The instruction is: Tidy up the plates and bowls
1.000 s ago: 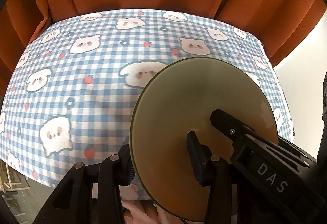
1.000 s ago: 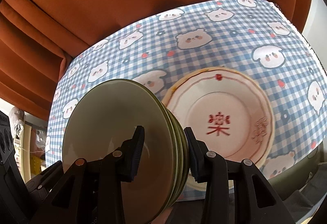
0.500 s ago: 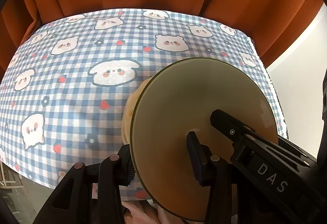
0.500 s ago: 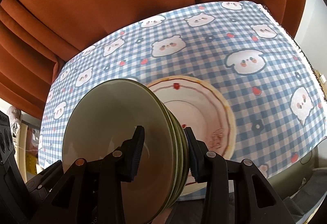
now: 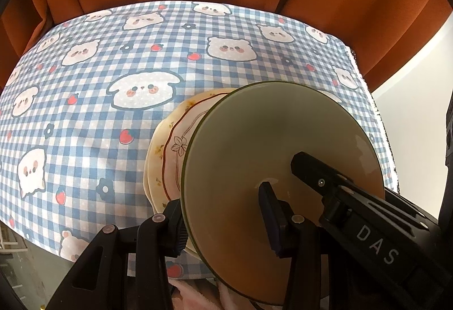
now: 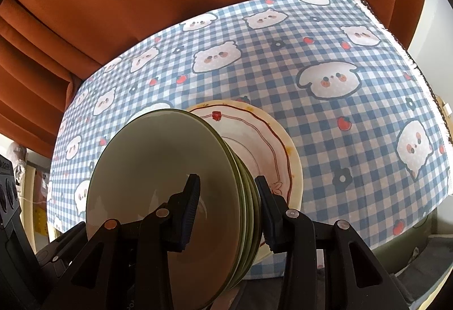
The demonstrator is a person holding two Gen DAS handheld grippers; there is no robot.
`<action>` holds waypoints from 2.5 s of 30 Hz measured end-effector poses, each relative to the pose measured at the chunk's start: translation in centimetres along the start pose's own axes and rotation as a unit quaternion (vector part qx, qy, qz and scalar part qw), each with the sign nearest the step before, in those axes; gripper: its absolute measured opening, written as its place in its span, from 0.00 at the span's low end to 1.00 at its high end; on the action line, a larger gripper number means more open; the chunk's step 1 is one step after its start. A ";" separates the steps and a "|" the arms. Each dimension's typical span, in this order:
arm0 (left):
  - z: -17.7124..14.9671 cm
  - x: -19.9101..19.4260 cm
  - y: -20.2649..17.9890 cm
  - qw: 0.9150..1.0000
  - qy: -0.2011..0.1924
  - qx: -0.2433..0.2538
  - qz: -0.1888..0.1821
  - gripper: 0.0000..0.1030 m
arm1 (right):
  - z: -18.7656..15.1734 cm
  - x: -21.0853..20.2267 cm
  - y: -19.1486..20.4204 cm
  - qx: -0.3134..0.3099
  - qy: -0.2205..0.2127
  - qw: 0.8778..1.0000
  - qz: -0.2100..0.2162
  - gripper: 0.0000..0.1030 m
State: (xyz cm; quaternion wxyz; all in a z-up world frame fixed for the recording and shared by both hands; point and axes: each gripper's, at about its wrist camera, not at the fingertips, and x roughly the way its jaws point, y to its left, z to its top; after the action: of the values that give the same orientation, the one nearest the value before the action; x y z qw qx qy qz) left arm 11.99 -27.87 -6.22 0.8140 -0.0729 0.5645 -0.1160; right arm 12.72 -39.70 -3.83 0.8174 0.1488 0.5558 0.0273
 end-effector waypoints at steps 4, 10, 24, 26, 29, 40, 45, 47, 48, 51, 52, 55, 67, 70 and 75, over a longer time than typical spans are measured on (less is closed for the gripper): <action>0.5 0.6 0.1 1.000 0.008 0.002 0.005 0.42 | 0.4 0.7 -0.2 0.003 0.008 1.000 0.002 0.43; 1.5 1.6 0.2 1.000 0.014 0.004 0.011 0.42 | 1.3 2.1 -0.5 0.012 0.021 1.000 0.006 0.43; 1.3 2.4 0.0 0.999 0.012 -0.017 0.030 0.46 | 2.4 2.9 -0.9 -0.023 0.022 0.999 0.017 0.43; 1.0 1.9 0.0 0.999 0.001 -0.019 0.045 0.50 | 2.2 3.1 -1.1 -0.029 0.028 0.999 0.022 0.45; 0.7 1.4 -0.3 0.998 -0.015 -0.016 0.065 0.57 | 2.2 2.7 -1.1 -0.046 0.019 0.998 0.024 0.47; -0.2 -0.5 0.1 0.997 -0.054 0.004 0.048 0.74 | 1.1 0.6 -0.7 -0.060 -0.026 0.998 0.000 0.67; -0.7 -2.6 1.0 0.995 -0.092 0.027 0.041 0.78 | 0.3 -1.6 0.5 -0.056 -0.069 0.996 -0.019 0.73; -1.1 -3.7 1.8 0.992 -0.113 0.036 0.043 0.79 | -0.3 -2.5 1.4 -0.057 -0.088 0.994 -0.026 0.73; -1.3 -4.2 2.2 0.991 -0.121 0.039 0.045 0.80 | -0.6 -2.9 1.9 -0.057 -0.096 0.993 -0.030 0.73; -2.2 -5.8 3.9 0.987 -0.144 0.048 0.046 0.80 | -1.8 -4.1 3.5 -0.056 -0.122 0.990 -0.042 0.74; -2.6 -6.3 4.5 0.986 -0.153 0.050 0.046 0.81 | -2.2 -4.4 3.9 -0.055 -0.126 0.989 -0.044 0.74; -3.8 -7.5 6.6 0.981 -0.176 0.058 0.054 0.82 | -3.7 -5.1 5.6 -0.054 -0.143 0.987 -0.048 0.77; -9.2 -9.7 15.1 0.969 -0.221 0.063 0.089 0.85 | -11.1 -4.7 12.2 -0.071 -0.193 0.977 -0.056 0.79; -10.9 -10.0 17.1 0.966 -0.232 0.061 0.096 0.86 | -12.8 -4.4 13.3 -0.076 -0.208 0.973 -0.061 0.82; -12.5 -10.3 19.1 0.965 -0.238 0.054 0.095 0.86 | -15.3 -3.9 14.9 -0.084 -0.219 0.971 -0.056 0.84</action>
State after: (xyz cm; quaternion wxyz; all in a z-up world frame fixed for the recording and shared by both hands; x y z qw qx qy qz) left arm -1.16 -6.54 -6.10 0.9350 -0.0007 0.3514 -0.0475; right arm -0.97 -23.02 -1.40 0.9290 0.0511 0.3664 -0.0052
